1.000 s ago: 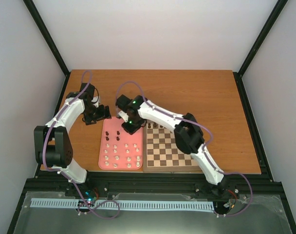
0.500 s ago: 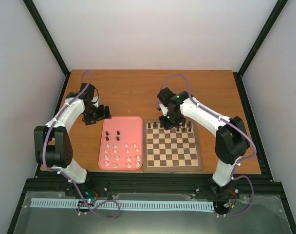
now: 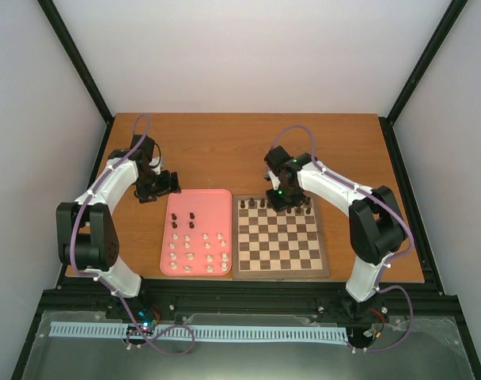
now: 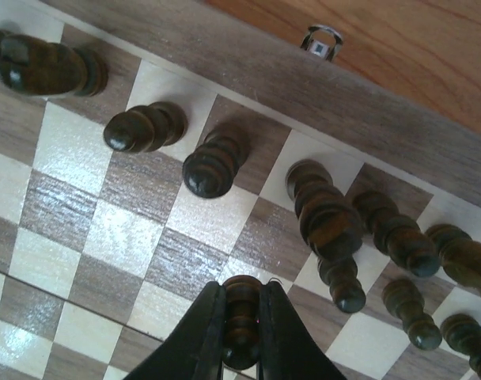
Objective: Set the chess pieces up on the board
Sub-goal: Place the chess piece on the chessboard.
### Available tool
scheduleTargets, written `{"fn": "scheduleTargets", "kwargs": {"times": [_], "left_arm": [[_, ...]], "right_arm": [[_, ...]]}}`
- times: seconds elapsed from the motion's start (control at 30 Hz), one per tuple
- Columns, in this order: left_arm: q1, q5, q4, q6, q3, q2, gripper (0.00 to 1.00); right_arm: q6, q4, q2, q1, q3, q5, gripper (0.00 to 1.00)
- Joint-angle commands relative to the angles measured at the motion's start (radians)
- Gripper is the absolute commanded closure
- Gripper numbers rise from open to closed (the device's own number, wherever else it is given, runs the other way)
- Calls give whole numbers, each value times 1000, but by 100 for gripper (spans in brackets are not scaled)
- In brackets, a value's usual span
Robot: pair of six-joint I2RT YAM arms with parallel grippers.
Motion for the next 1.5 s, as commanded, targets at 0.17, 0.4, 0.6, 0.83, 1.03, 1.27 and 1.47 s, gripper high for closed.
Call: {"fn": "scheduleTargets", "kwargs": {"times": [0.17,0.4,0.6,0.83,1.03,1.27,1.47], "left_arm": [[-1,-6,0,6,53,30,0],[-2,-2,-1,6,70,47,0],[-1,-3,-3,5,75,51,0],[-1,-5,-6,8,76,50,0],[-1,-4,-6,9,73,44,0],[-2,-1,-3,9,70,43,0],[-1,-2,-3,9,67,41,0]], "right_arm": [[-4,31,37,-18,-15,26,96],[-10,34,45,-19,-27,43,95],[-15,41,51,-19,-32,44,95],[-15,47,62,-19,-30,35,91],[-12,48,57,-19,-31,42,88],[-13,48,52,-19,-34,45,88],[-16,45,52,-19,-38,46,87]]}}
